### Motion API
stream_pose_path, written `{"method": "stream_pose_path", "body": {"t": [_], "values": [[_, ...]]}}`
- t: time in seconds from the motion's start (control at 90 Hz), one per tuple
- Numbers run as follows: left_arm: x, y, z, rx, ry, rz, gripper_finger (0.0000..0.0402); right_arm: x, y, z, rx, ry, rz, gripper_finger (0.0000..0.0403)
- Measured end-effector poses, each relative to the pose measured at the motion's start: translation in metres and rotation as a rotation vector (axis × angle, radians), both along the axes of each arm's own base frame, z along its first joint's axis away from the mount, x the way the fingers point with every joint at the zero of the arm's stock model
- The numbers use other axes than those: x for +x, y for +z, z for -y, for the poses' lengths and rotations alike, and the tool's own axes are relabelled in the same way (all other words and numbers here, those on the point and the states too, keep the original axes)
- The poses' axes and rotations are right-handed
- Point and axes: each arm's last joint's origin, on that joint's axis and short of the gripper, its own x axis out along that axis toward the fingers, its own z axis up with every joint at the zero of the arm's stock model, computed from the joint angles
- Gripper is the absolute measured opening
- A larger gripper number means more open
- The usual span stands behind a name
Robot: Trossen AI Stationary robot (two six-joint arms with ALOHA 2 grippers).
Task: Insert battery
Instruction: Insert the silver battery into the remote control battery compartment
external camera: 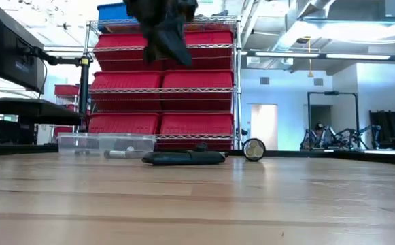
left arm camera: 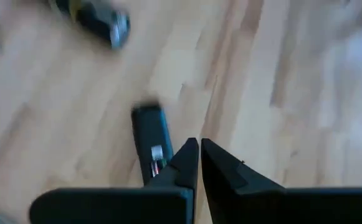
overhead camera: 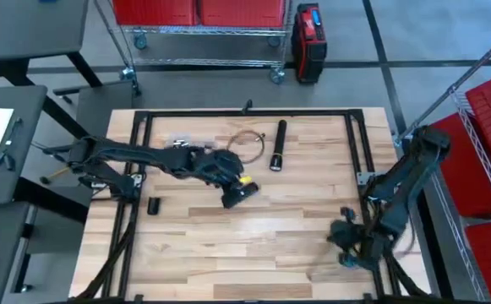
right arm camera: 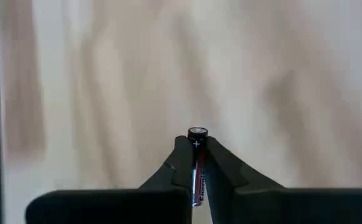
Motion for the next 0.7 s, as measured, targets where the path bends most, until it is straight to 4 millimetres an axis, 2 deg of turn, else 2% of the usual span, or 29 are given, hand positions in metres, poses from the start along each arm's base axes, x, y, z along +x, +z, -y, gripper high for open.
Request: {"method": "stream_pose_path", "body": {"t": [0.156,0.378,0.589,0.7], "values": [[-0.020,0.037,-0.013,0.067,0.000,0.156,0.0000,0.025,0.033,0.034,0.016,-0.046,0.199,0.0003],[-0.041,0.065,-0.033,0.067,0.062,0.289,0.0008,0.063,0.076,0.084,-0.026,-0.129,0.535,0.0002],[-0.037,0.076,-0.043,-0.043,-0.013,0.431,0.0085,0.091,0.118,0.131,-0.084,-0.177,0.937,0.0006],[-0.032,0.084,-0.043,-0.042,-0.051,0.535,0.0127,0.102,0.122,0.149,-0.103,-0.177,0.990,0.0005]]}}
